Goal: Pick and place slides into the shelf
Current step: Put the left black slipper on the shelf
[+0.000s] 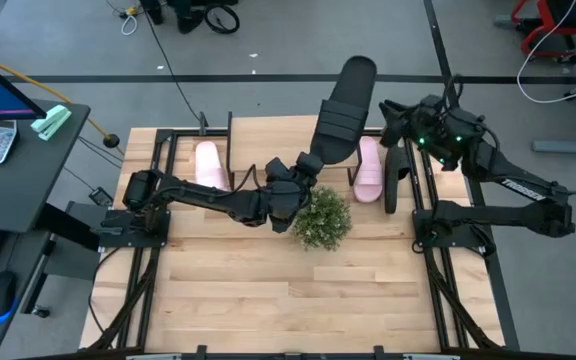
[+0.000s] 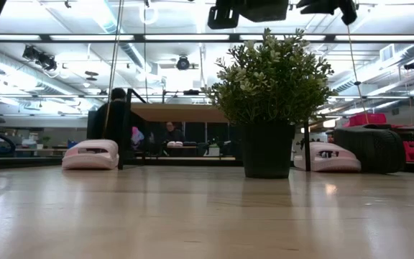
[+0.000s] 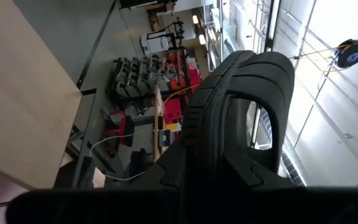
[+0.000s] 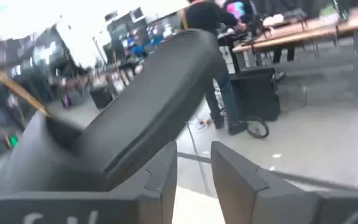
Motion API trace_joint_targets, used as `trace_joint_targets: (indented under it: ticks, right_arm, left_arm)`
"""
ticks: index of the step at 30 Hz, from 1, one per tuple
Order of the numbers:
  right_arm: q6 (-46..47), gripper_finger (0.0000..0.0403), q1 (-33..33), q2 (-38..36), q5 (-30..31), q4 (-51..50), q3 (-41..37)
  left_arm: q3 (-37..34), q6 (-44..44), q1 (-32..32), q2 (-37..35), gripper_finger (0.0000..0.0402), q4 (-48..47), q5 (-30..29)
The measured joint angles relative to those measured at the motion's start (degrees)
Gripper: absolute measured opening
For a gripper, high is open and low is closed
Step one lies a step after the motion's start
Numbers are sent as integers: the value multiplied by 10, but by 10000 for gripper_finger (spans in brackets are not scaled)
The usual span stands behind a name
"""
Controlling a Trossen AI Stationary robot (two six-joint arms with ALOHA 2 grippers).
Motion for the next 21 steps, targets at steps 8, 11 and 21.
trace_joint_targets:
  ticks: [8, 11, 21]
  right_arm:
    - [151, 150, -104, 1, -134, 44, 0]
    - [192, 180, -127, 1, -155, 57, 0]
    - [280, 246, -185, 37, -237, 58, 0]
  left_arm:
    - [0, -13, 3, 0, 61, -44, 4]
    - [0, -20, 10, 0, 61, -51, 31]
    - [0, -26, 33, 0, 60, -57, 83]
